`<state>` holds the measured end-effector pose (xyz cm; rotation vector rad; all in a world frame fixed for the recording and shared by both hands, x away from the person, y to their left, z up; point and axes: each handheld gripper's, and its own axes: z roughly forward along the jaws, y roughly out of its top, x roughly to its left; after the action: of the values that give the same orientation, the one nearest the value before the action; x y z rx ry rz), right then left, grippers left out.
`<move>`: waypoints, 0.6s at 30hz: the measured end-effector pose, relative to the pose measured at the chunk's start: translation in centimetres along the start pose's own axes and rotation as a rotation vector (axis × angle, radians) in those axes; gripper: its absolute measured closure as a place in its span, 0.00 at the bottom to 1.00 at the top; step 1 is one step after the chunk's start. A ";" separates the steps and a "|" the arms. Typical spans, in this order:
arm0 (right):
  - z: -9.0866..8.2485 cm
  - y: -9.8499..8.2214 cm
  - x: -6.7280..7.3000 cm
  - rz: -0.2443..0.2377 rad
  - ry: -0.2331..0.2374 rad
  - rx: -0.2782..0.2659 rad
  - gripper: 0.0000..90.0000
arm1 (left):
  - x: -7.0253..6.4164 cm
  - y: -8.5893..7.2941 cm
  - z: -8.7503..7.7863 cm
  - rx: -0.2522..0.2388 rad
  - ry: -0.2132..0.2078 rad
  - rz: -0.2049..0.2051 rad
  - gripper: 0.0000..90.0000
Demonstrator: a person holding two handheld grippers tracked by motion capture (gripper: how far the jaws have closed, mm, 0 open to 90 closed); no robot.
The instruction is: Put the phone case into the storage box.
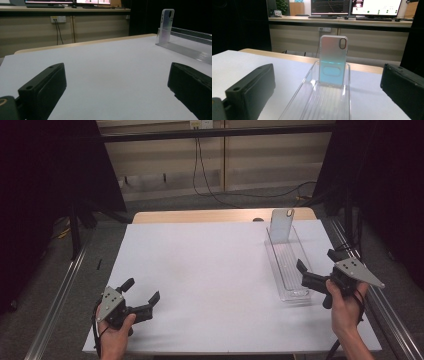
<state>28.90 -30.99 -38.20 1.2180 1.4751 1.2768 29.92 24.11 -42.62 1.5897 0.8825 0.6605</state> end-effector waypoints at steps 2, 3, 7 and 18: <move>-0.4 -0.4 0.1 0.012 0.008 0.004 0.00 | 0.0 0.0 -0.1 0.001 0.005 0.007 0.02; -0.6 -0.7 0.2 0.031 0.002 0.011 0.00 | 0.0 0.0 -0.1 0.001 0.006 0.010 0.03; -1.2 -1.8 0.4 0.047 -0.012 0.018 0.00 | -0.1 -0.1 -0.2 0.009 0.010 0.017 0.03; -4.0 -3.7 1.4 0.002 -0.008 0.037 0.00 | -0.4 -0.1 -0.9 0.014 0.025 0.010 0.03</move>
<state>24.24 -30.51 -41.20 1.2478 1.4975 1.2495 28.94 24.26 -42.53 1.6024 0.8998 0.6839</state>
